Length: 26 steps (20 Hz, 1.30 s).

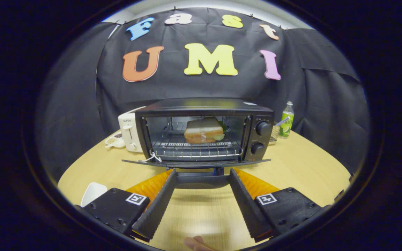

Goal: Open the toaster oven, put the food inside, and close the toaster oven door.

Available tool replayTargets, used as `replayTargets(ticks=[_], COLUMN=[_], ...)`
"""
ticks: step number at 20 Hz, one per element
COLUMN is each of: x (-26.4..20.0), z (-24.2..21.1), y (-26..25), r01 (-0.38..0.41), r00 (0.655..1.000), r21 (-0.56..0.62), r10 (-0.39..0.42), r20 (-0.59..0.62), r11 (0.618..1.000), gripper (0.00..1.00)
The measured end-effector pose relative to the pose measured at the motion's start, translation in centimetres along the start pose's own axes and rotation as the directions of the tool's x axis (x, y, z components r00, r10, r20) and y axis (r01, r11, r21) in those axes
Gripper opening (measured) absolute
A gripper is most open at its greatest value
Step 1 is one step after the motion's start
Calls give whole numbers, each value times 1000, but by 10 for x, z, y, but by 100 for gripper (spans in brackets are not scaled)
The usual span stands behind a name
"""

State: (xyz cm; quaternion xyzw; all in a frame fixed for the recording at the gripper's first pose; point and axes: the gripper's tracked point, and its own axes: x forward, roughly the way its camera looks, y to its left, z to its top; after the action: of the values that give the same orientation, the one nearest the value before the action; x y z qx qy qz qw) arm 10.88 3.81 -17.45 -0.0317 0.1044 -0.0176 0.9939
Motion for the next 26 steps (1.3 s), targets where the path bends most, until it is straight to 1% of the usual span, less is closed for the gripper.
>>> replayTargets(ticks=[3,10,13,16,20,24,26], x=[6,26,33,24,4,-30,-53], z=[18,49,63,75,71,84,95], y=[0,4,26,23,28,32,25], r01=[-3,-8,-90,-88,-82,-105,-92], r00=[996,973,969,965,976,974,973], r21=[4,27,74,96,83,54,44], r10=[3,2,70,61,63,91,80], r20=[92,229,236,255,207,208,218], r11=[1000,1000,993,992,993,993,995], gripper=[99,99,99,99,100,100,100])
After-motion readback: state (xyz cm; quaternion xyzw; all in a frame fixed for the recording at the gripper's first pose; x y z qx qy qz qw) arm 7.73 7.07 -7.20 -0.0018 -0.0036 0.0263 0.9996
